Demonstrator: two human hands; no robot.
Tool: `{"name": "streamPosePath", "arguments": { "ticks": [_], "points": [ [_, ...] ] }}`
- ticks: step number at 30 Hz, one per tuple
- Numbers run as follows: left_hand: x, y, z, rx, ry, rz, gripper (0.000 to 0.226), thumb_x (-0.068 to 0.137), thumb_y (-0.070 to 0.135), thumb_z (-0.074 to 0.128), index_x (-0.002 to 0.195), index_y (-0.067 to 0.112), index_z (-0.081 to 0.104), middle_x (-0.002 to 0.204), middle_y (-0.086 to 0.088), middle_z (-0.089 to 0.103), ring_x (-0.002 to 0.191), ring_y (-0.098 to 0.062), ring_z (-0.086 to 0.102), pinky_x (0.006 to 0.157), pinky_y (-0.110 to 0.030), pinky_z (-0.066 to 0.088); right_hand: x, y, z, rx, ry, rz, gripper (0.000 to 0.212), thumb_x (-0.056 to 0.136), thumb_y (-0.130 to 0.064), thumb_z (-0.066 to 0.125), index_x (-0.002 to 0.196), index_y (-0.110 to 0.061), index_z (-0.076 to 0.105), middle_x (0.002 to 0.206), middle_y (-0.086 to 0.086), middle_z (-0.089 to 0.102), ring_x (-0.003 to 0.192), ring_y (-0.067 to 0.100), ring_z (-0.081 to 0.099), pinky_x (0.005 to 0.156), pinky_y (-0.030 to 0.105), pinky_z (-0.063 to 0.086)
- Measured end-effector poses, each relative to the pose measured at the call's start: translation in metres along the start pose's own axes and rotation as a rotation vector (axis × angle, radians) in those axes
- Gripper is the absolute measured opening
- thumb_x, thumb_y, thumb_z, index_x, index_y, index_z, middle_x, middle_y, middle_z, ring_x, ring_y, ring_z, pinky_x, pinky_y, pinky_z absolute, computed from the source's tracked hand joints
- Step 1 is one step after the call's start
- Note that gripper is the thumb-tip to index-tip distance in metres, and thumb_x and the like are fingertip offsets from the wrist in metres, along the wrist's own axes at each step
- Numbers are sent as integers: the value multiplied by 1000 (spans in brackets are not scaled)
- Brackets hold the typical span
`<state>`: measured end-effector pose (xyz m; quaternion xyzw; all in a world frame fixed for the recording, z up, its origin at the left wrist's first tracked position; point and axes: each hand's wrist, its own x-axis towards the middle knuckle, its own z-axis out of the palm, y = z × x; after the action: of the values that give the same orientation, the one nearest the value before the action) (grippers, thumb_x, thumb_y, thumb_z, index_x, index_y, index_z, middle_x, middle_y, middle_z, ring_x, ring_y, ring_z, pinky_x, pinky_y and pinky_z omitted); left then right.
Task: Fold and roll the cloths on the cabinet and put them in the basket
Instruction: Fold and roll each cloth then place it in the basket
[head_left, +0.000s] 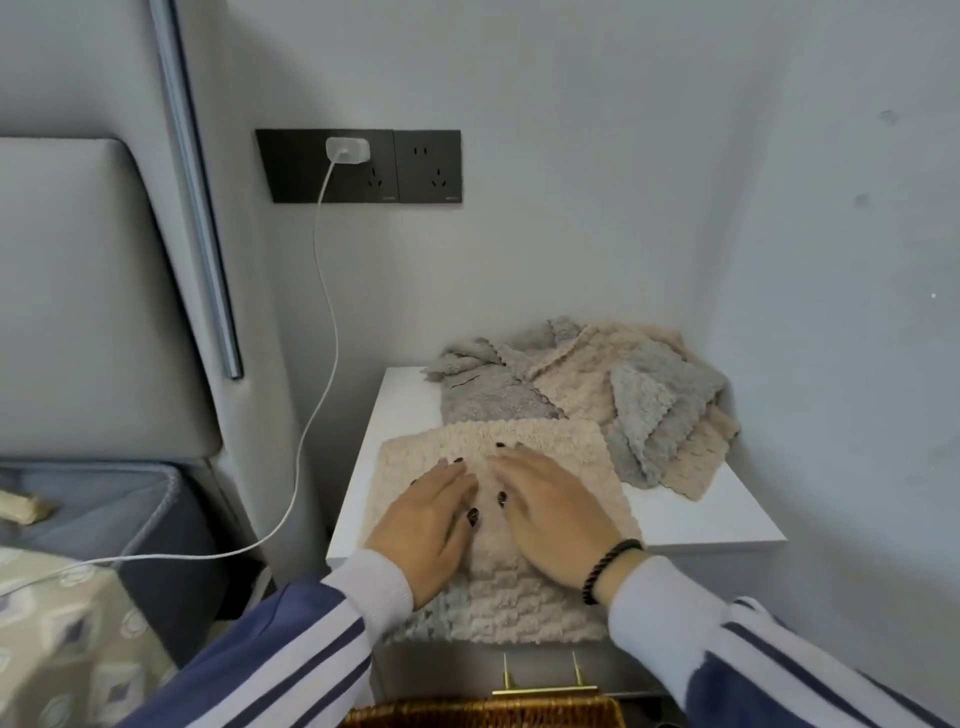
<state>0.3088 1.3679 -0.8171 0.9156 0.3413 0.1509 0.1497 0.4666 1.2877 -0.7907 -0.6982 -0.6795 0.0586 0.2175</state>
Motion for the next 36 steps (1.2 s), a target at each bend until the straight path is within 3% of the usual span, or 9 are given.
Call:
{"name": "streamPosePath", "arguments": {
  "ticks": [4, 7, 12, 16, 19, 22, 26, 30, 36],
  "points": [
    [22, -21, 12, 255, -145, -50, 108, 62, 77, -28, 152, 22, -6, 155, 7, -17, 146, -12, -14, 114, -31, -12, 21, 25, 32, -259, -196, 5, 55, 103, -40, 18, 153, -23, 4, 161, -3, -2, 147, 12, -7, 119, 35, -3],
    [24, -41, 5, 298, -241, -82, 112, 48, 80, -35, 148, 32, -18, 150, 12, -27, 144, -12, -21, 115, -34, -13, 22, 45, 27, -291, -279, 63, 78, 88, -70, 7, 152, -29, -7, 159, -7, -15, 145, 10, -16, 118, 38, -9],
    [26, -62, -5, 281, -247, -196, 104, 50, 85, -29, 141, 34, -26, 153, 6, -28, 142, -10, -24, 118, -39, -9, 20, 77, 9, -322, -259, 267, 85, 84, -76, 8, 151, -28, -14, 156, -6, -24, 144, 14, -22, 118, 41, -11],
    [35, -58, -15, 217, -229, -315, 85, 87, 70, 16, 152, 21, -11, 159, 7, -12, 146, -10, -9, 119, -46, -4, 31, 92, -3, -185, -125, 439, 91, 89, -69, 33, 153, -20, -8, 160, 0, -11, 147, 20, -9, 120, 41, 3],
    [52, -54, -29, 81, -168, -374, 90, 90, 59, 46, 152, 18, -4, 159, 1, 17, 145, -19, 20, 118, -44, 17, 47, 97, -17, -21, -10, 508, 88, 83, -55, 62, 151, -24, 15, 156, 2, 21, 143, 24, 16, 114, 43, 23],
    [71, -53, -45, -16, -169, -421, 98, 79, 50, 69, 152, 18, 12, 145, -1, 42, 130, -23, 43, 107, -38, 37, 65, 95, -33, 111, 1, 517, 55, 80, -29, 74, 130, -19, 54, 116, -2, 53, 109, 18, 49, 83, 26, 43],
    [90, -53, -55, 50, -186, -441, 35, 75, 40, 77, 95, 14, 67, 87, 0, 63, 79, -16, 58, 65, -24, 45, 82, 90, -28, 115, 19, 553, 18, 83, -18, 70, 101, -18, 66, 128, 3, 56, 118, 21, 50, 88, 22, 39],
    [103, -48, -57, -9, 2, -441, 22, 71, 34, 81, 74, 18, 66, 86, 2, 62, 71, -13, 53, 61, -23, 39, 98, 85, -27, 178, 329, 516, 17, 83, -4, 61, 75, -19, 62, 84, -2, 62, 81, 19, 59, 54, 17, 37],
    [107, -46, -71, -153, 358, -448, 15, 74, 33, 75, 70, 25, 62, 80, 6, 64, 67, -12, 56, 58, -24, 42, 105, 78, -42, 342, 634, 472, 17, 88, -10, 59, 75, -21, 61, 80, 0, 64, 58, 15, 62, 49, 26, 48]
  ]
}}
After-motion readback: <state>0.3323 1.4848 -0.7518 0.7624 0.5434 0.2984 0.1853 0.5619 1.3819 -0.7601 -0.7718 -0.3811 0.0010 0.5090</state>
